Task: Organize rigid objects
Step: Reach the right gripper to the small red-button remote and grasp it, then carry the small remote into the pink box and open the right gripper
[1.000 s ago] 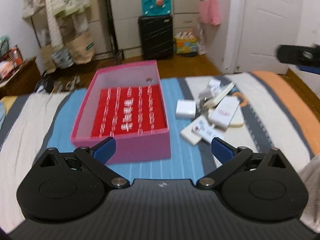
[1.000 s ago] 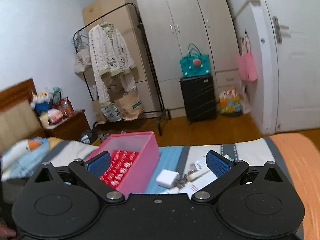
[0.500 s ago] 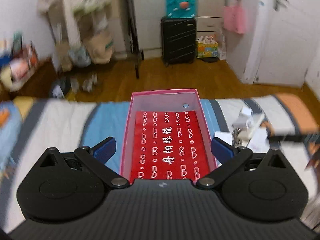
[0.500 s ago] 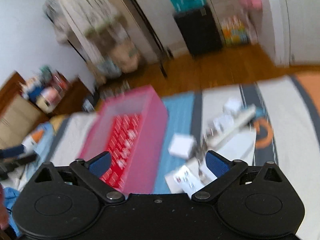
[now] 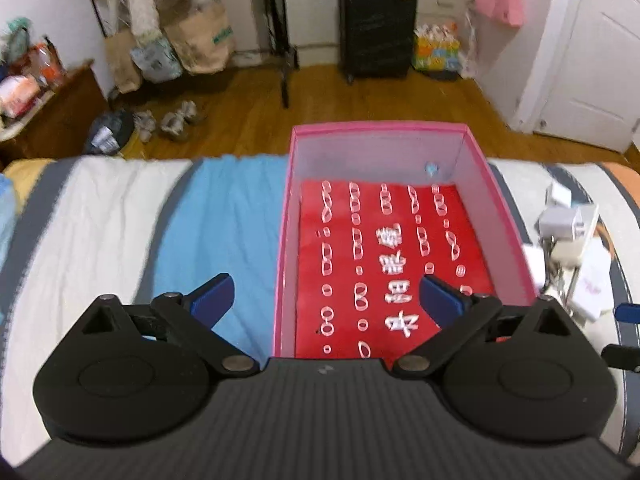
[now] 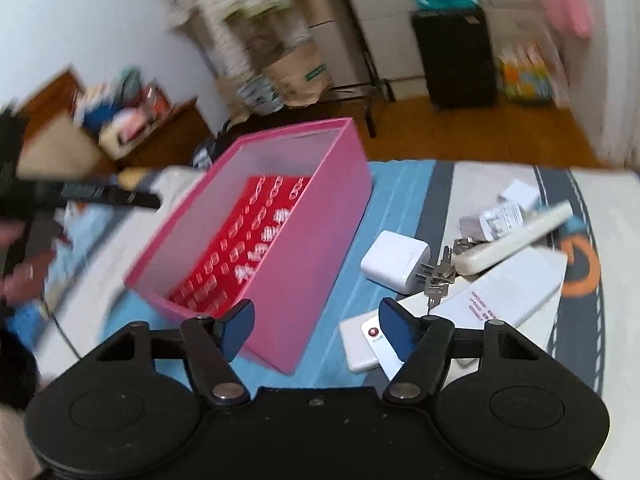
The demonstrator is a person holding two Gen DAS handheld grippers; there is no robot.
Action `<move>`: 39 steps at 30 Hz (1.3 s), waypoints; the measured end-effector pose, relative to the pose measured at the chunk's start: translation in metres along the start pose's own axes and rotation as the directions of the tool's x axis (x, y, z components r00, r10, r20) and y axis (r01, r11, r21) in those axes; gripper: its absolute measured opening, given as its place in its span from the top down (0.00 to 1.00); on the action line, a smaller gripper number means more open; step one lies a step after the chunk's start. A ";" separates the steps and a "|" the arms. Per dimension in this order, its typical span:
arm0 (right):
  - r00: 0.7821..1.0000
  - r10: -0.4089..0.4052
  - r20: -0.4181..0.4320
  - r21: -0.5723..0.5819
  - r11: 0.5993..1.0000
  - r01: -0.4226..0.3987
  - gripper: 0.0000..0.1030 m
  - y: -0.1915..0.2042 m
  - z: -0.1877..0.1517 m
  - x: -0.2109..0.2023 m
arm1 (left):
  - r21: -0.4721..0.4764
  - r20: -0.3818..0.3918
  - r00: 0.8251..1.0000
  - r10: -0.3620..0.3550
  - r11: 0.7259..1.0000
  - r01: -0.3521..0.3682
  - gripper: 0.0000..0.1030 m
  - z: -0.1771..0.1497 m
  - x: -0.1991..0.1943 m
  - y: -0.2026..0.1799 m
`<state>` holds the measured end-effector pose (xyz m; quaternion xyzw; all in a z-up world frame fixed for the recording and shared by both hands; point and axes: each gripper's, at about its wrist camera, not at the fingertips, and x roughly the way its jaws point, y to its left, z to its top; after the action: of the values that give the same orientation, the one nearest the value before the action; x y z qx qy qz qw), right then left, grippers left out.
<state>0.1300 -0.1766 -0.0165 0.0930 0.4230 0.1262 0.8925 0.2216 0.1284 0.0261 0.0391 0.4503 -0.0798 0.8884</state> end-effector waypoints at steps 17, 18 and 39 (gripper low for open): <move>0.955 -0.268 -0.126 -0.339 0.916 0.213 0.55 0.002 -0.026 0.057 | -0.196 -0.198 0.978 -0.070 0.980 0.031 0.78 -0.020 0.085 0.054; 0.956 -0.264 -0.125 -0.347 0.915 0.208 0.56 0.002 -0.026 0.057 | -0.209 -0.192 0.977 -0.088 0.977 0.047 0.78 -0.019 0.087 0.057; 0.983 -0.158 -0.089 -0.239 0.962 0.133 0.55 0.006 -0.016 0.053 | -0.170 -0.110 0.991 -0.080 0.984 0.060 0.96 -0.012 0.073 0.050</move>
<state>0.1488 -0.1543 -0.0635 -0.0503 0.4582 0.1135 0.8801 0.2635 0.1717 -0.0394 -0.0464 0.5077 -0.0707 0.8574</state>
